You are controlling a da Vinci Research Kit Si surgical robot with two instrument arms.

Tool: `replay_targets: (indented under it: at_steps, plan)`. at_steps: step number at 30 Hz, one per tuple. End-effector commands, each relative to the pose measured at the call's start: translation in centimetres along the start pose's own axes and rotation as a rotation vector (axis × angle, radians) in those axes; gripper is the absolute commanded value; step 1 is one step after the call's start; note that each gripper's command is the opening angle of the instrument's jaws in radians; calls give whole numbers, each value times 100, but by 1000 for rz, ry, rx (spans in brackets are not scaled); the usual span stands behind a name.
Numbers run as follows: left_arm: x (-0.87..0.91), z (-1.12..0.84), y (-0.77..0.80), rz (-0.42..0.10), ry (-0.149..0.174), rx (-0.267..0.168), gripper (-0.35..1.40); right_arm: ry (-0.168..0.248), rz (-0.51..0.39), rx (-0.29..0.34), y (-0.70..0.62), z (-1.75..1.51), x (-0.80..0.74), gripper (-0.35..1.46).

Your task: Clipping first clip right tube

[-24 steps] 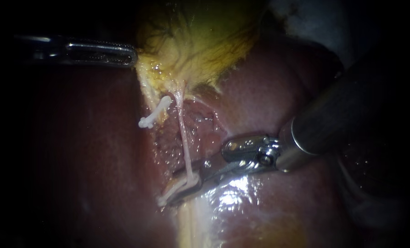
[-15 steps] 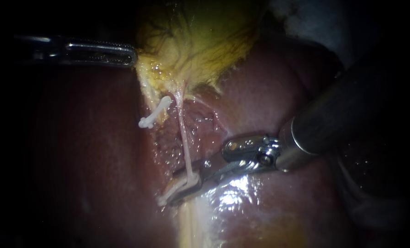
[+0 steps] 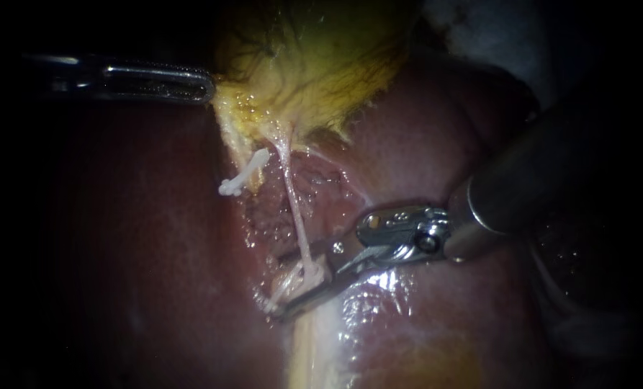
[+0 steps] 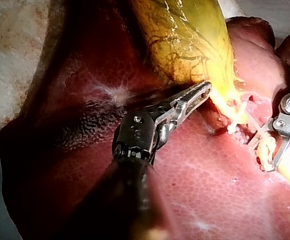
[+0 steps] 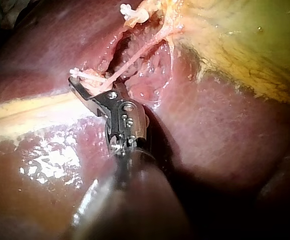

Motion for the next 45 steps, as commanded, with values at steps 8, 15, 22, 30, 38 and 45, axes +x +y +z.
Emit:
replay_targets:
  at_steps: [8,15,22,30,38,45]
  plan:
    - [0,0,0,0,0,0,-35,134,30,72,8,-14,7,60]
    - [0,0,0,1,0,0,-35,199,40,139,9,-21,8,60]
    - [0,1,0,1,0,-1,-35,277,63,238,8,-23,6,60]
    - [0,1,0,1,0,-1,-35,340,68,356,-1,-22,6,59]
    - [0,2,0,1,0,-1,-35,389,62,442,-16,-20,6,56]
    - [0,2,0,1,0,-1,-35,416,99,488,-30,-14,8,53]
